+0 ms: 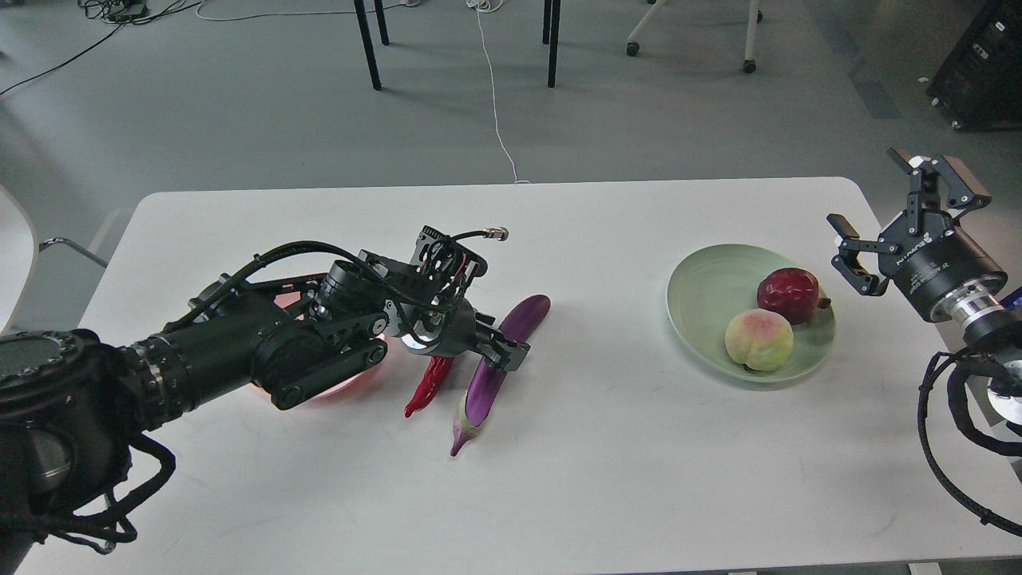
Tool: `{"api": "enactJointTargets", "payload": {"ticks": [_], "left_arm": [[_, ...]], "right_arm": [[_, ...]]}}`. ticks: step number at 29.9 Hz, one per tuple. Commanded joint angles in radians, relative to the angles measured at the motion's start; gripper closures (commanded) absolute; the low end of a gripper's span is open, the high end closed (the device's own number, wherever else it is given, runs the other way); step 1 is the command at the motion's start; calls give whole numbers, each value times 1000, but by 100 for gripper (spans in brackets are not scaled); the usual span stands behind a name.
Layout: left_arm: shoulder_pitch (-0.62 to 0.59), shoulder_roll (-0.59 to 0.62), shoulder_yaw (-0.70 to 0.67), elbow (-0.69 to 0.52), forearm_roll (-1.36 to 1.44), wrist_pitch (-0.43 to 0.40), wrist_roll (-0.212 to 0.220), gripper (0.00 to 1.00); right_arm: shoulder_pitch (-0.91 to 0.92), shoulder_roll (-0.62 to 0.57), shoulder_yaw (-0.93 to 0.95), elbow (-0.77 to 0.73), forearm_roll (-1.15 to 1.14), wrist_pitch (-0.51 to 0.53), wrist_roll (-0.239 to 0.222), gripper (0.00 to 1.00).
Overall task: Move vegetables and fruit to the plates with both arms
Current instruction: 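Lift the eggplant with the left gripper and lay it on the pink plate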
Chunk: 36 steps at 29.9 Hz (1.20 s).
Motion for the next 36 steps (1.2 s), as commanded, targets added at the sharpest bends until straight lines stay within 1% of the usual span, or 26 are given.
{"api": "enactJointTargets", "payload": {"ticks": [1, 4, 6, 8, 9, 11, 13, 16, 21, 26, 31, 35, 36], "left_arm": [[-4, 1, -3, -7, 0, 1, -4, 91], [-4, 14, -10, -37, -1, 1, -6, 91], [-15, 22, -23, -82, -30, -1, -1, 91], [-55, 48, -41, -140, -101, -5, 5, 91], [-75, 66, -50, -175, -150, -5, 21, 91], [-104, 109, -62, -230, -243, -4, 73, 90], [-122, 169, -78, -258, -318, -5, 97, 90], [-127, 276, -69, -278, -337, -14, 92, 89], [-52, 482, -7, -281, -337, -14, 74, 88], [11, 603, 5, -280, -336, -14, 49, 88], [26, 637, 5, -264, -334, -13, 40, 86], [43, 633, 3, -235, -334, -10, 38, 79], [51, 628, 3, -223, -333, -7, 35, 76]], "right_arm": [[0, 0, 0, 15, -1, -2, 0, 2], [0, 0, 0, 17, -1, -4, 0, 2], [0, 0, 0, 17, -1, -2, 0, 2], [0, 0, 1, 17, -1, -2, 0, 2], [0, 0, 1, 17, -3, -2, 0, 2], [2, 0, 1, 18, -1, -4, 0, 2], [2, 0, 1, 18, -1, -2, 0, 2], [2, 0, 1, 18, -3, -2, 0, 2], [2, 0, 1, 18, -3, -2, 0, 2], [0, 2, -2, 18, -3, -2, 0, 2], [0, 3, -7, 24, -3, -2, 0, 2], [0, 5, -7, 32, -5, -2, 0, 2], [0, 5, -8, 32, -5, -2, 0, 2]]}}
